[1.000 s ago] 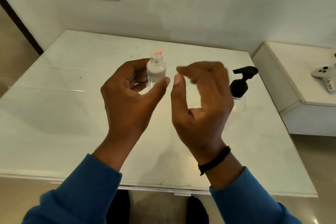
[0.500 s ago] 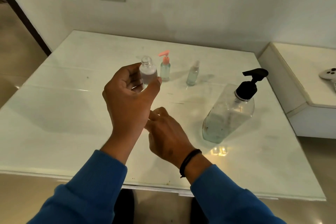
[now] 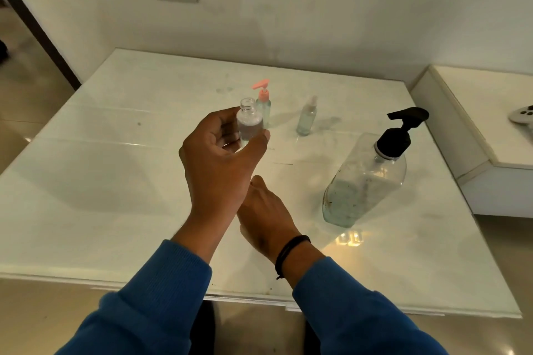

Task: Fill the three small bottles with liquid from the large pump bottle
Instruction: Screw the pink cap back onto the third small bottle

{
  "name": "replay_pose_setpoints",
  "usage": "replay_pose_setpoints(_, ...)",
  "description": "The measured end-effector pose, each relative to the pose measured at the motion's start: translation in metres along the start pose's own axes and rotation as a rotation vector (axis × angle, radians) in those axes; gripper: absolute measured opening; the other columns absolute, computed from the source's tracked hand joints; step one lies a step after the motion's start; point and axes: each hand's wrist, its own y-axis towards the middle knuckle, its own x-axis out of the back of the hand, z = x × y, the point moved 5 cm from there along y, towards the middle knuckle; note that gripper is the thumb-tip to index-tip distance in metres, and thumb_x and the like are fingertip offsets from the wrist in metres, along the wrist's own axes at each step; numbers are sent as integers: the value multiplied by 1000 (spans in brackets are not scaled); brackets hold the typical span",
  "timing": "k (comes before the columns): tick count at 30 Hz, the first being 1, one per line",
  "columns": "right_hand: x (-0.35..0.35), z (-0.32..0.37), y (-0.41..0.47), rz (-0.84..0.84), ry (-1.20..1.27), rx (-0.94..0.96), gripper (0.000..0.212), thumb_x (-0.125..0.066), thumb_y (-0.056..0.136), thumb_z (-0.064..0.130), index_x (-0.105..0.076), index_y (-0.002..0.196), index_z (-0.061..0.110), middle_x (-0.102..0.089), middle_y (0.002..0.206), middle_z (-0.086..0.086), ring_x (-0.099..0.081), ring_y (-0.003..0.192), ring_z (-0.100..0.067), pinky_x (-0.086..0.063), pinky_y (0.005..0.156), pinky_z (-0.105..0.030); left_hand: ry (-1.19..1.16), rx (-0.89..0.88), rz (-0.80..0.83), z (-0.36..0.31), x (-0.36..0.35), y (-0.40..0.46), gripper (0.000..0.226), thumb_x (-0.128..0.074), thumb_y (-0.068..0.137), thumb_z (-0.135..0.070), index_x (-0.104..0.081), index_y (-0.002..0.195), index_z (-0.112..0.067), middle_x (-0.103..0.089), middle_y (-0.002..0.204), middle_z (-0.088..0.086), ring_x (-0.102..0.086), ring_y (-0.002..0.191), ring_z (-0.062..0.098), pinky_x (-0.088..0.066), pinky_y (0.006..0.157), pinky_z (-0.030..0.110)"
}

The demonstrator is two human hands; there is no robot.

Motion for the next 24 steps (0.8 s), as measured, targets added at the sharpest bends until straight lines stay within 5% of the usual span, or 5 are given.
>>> replay_pose_setpoints(6,-4,-12,3,-235,-88,-54,29,-83,65,-5,-64,80,12,-55,68,-3,-46,68,-20,-52,52,-33,-21,12,29,2,-3,-1,34,-88,72,-18,-70,100,-28,-71,90,-21,-71,83,7,-57,71,18)
replay_pose_setpoints(11,1,-24,3,-313,-31,-107,35,-83,72,-4,-66,96,14,-62,81,-2,-45,67,-16,-53,51,-32,-27,19,57,-1,-3,-3,36,-88,74,-18,-68,100,-33,-69,92,-25,-70,88,4,-55,72,13)
replay_pose_setpoints(18,44,-23,-13,-399,145,-300,14,-57,102,24,-60,116,25,-64,100,7,-59,83,-13,-56,75,-29,-58,62,35,-21,10,-4,40,-87,75,-15,-67,102,-36,-72,93,-21,-71,91,5,-56,76,17)
replay_pose_setpoints(24,126,11,-51,-566,354,-354,43,-56,104,33,-48,146,33,-63,131,12,-66,109,-10,-54,99,-30,-47,23,118,-89,52,-6,39,-84,77,-16,-66,101,-41,-72,94,-23,-69,92,-2,-51,72,7)
